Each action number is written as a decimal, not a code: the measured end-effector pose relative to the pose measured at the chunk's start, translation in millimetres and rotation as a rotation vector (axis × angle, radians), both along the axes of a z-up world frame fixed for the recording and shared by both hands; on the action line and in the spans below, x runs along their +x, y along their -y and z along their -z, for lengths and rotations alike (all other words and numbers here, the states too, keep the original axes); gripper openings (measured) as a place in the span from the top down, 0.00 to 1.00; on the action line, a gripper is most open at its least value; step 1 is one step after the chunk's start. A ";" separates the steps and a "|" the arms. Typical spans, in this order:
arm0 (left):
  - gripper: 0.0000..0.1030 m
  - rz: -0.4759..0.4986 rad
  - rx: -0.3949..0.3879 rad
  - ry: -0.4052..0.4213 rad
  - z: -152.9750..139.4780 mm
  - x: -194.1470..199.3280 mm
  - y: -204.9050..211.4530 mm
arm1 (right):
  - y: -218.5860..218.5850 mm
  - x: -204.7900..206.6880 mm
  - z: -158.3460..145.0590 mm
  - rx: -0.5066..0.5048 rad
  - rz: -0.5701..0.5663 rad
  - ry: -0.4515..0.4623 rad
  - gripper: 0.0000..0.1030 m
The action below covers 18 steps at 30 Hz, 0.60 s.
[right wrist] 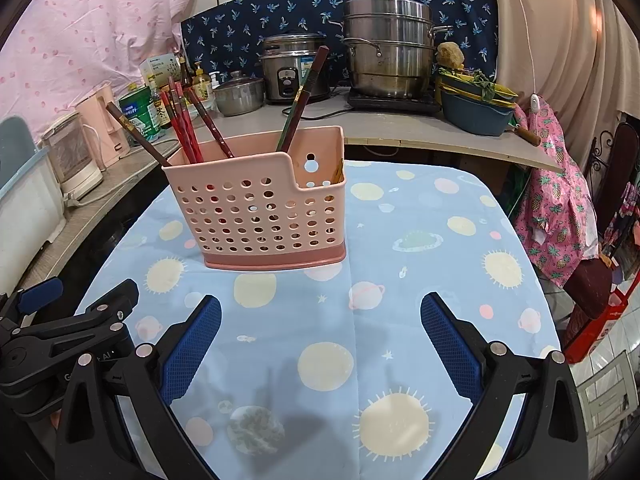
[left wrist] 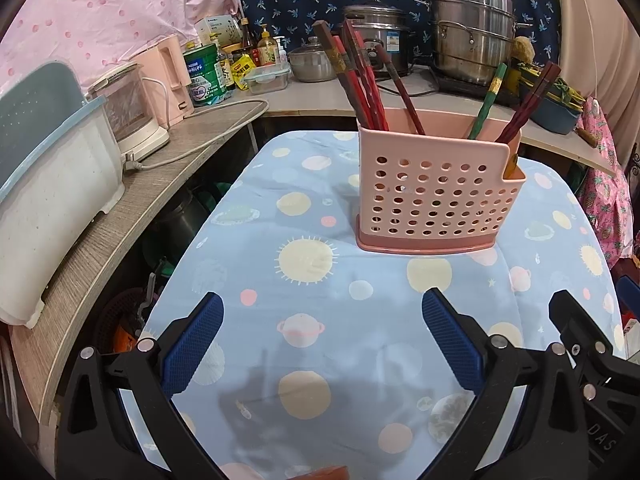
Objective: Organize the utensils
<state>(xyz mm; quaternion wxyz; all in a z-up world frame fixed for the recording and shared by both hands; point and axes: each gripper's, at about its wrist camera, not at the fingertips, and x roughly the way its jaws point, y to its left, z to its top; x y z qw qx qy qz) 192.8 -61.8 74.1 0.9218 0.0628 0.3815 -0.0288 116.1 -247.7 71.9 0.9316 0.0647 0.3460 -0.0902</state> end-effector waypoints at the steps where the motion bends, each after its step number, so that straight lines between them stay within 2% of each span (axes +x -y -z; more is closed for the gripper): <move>1: 0.08 0.000 0.000 0.002 0.0 -0.6 0.7 | 0.7 0.9 -0.2 0.001 0.000 0.001 0.06; 18: 0.08 -0.005 -0.007 0.018 -6.0 -12.8 0.8 | 1.1 -6.9 -4.5 -0.001 0.001 0.020 0.06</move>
